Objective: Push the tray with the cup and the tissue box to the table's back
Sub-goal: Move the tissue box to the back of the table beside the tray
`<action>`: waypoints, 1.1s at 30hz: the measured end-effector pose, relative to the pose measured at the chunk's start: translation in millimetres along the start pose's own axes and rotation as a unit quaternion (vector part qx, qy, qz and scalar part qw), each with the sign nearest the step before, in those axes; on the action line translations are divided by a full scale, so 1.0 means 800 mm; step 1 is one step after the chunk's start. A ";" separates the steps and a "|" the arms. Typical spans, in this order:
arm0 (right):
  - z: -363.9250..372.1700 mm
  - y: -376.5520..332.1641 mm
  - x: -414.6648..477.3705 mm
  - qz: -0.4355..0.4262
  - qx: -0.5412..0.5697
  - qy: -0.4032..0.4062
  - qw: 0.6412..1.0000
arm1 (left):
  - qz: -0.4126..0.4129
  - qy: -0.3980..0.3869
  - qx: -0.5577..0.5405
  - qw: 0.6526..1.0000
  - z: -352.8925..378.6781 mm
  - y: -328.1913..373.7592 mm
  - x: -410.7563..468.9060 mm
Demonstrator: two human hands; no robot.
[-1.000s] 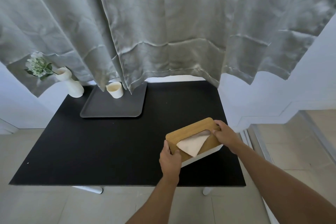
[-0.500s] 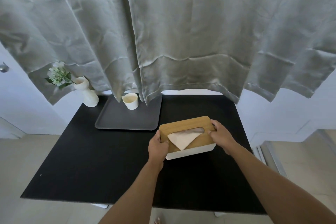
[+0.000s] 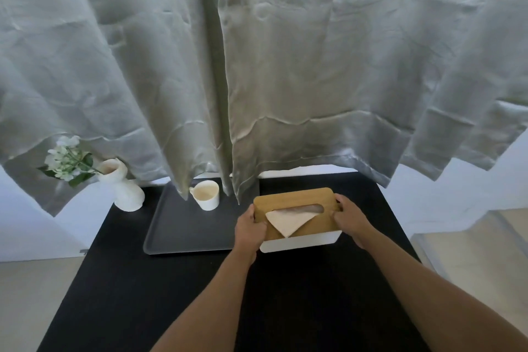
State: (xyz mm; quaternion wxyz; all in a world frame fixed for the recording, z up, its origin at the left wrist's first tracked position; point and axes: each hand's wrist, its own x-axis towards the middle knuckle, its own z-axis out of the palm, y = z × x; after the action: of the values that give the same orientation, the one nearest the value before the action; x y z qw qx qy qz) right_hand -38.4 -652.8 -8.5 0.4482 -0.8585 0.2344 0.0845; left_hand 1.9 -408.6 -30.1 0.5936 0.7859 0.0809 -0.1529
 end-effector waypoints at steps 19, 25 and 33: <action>-0.005 -0.025 0.149 0.022 -0.004 0.008 1.000 | -0.004 -0.009 0.043 0.999 0.035 0.032 0.150; 0.002 -0.027 0.197 0.018 0.004 0.006 1.000 | -0.008 0.005 0.024 1.000 0.043 0.034 0.193; 0.010 -0.032 0.236 0.028 0.022 -0.005 0.999 | -0.016 -0.013 -0.004 1.000 0.044 0.039 0.232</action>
State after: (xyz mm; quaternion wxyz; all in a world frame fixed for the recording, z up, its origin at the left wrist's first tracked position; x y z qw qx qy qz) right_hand 139.7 -696.0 -61.6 0.4655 -0.8411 0.2583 0.0959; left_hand 181.2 -461.1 -73.2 0.5953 0.7799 0.0864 -0.1728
